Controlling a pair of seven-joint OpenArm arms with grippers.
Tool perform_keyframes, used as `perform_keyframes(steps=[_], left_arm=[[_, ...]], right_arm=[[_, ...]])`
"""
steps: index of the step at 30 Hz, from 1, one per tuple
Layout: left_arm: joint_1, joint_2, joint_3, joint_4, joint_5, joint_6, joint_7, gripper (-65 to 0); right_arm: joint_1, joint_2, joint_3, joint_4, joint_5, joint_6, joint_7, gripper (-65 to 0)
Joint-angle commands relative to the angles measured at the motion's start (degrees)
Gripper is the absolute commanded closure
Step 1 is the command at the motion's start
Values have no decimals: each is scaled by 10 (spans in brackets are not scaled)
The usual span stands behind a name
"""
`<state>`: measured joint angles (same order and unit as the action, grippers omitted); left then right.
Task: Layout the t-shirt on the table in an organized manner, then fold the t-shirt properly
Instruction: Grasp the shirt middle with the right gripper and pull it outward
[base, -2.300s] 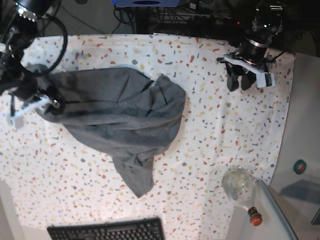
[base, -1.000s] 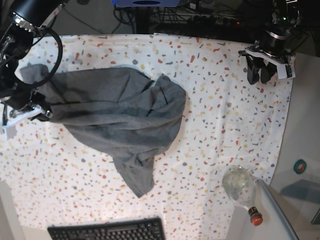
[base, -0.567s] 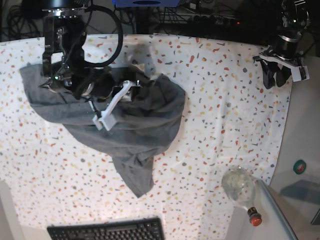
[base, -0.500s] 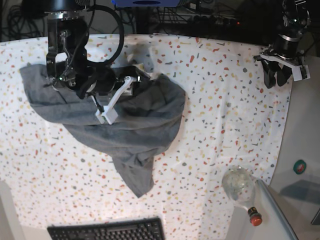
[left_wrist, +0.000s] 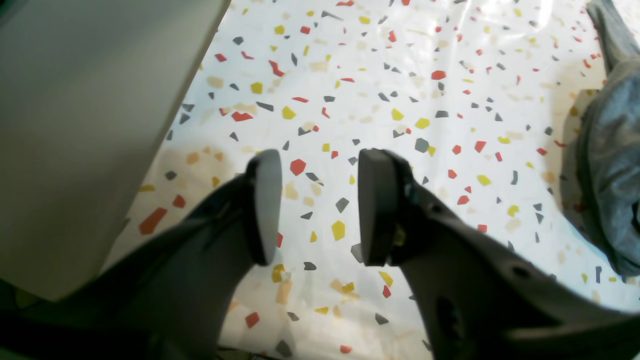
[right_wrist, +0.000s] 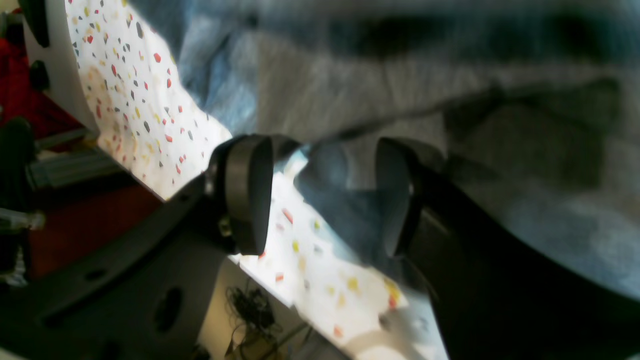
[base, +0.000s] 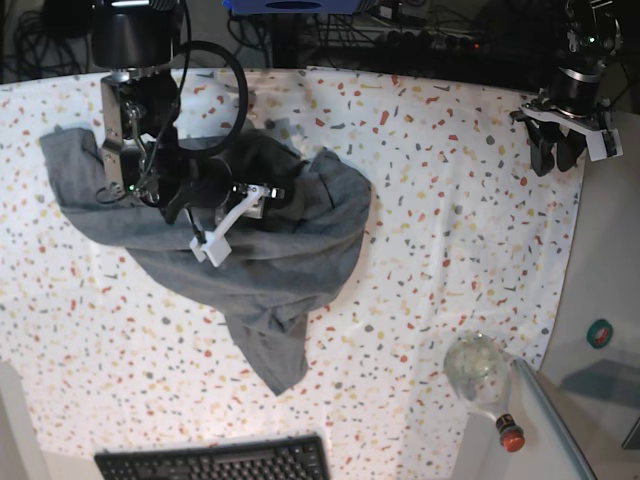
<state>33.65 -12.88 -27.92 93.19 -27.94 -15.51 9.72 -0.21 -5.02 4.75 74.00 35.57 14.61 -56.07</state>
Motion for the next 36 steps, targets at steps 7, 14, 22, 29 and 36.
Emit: perform_keyframes(steps=[7, 14, 22, 29, 36], left_arm=[[3, -7, -3, 7, -5, -4, -14, -235], [0, -7, 3, 2, -1, -4, -14, -235], [-23, -18, 33, -44, 6, -4, -14, -235], [-64, -11, 105, -45, 104, -4, -14, -235], [-122, -2, 156, -44, 115, -4, -13, -235]], right_arm=[[27, -14, -1, -15, 10, 7, 7, -308], [-5, 15, 5, 79, 45, 8, -22, 0], [-97, 134, 48, 257, 173, 5, -38, 0], [-151, 211, 218, 272, 187, 7, -38, 0], [-181, 248, 368, 290, 188, 8, -78, 0]])
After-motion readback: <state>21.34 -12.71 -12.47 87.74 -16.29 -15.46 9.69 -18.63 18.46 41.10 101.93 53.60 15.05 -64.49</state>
